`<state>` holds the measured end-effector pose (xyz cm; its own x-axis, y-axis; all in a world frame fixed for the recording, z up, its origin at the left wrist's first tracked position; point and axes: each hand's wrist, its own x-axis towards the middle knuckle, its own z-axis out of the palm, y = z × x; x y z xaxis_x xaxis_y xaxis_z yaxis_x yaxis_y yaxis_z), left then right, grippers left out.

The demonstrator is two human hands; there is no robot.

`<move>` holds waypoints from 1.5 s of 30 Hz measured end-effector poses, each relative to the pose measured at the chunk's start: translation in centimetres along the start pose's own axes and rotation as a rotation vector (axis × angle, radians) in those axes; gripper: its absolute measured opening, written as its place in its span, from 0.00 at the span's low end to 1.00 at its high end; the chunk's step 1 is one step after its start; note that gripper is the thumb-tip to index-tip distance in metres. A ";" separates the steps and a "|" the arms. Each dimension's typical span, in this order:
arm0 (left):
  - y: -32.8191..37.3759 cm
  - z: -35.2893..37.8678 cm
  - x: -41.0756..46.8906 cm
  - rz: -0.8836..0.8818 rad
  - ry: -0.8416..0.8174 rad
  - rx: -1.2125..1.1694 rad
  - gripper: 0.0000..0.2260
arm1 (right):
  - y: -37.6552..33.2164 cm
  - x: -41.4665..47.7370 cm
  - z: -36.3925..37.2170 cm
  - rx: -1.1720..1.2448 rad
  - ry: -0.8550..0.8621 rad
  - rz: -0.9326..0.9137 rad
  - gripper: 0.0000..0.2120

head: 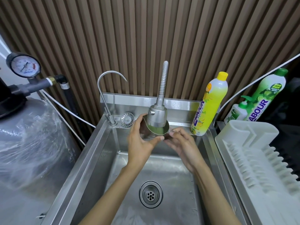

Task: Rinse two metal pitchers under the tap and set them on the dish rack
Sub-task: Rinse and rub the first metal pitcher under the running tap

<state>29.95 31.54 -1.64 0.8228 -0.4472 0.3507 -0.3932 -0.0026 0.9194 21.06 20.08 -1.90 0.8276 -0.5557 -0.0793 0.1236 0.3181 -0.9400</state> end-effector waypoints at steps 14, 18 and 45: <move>0.3 -0.5 -1.6 -0.281 0.016 0.079 0.23 | -3.8 -2.3 0.1 -0.458 0.150 0.030 0.10; -0.2 0.3 -1.3 -0.373 -0.134 -0.168 0.29 | -5.0 -2.7 0.0 -0.673 0.250 -0.106 0.12; 1.2 -1.7 -1.5 -0.330 -0.079 0.165 0.11 | -3.5 -2.2 0.5 -0.492 0.170 0.024 0.10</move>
<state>28.91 33.72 -0.81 0.8848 -0.4656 0.0199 -0.1783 -0.2988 0.9375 19.05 20.59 1.73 0.7212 -0.6827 -0.1172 -0.2003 -0.0436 -0.9788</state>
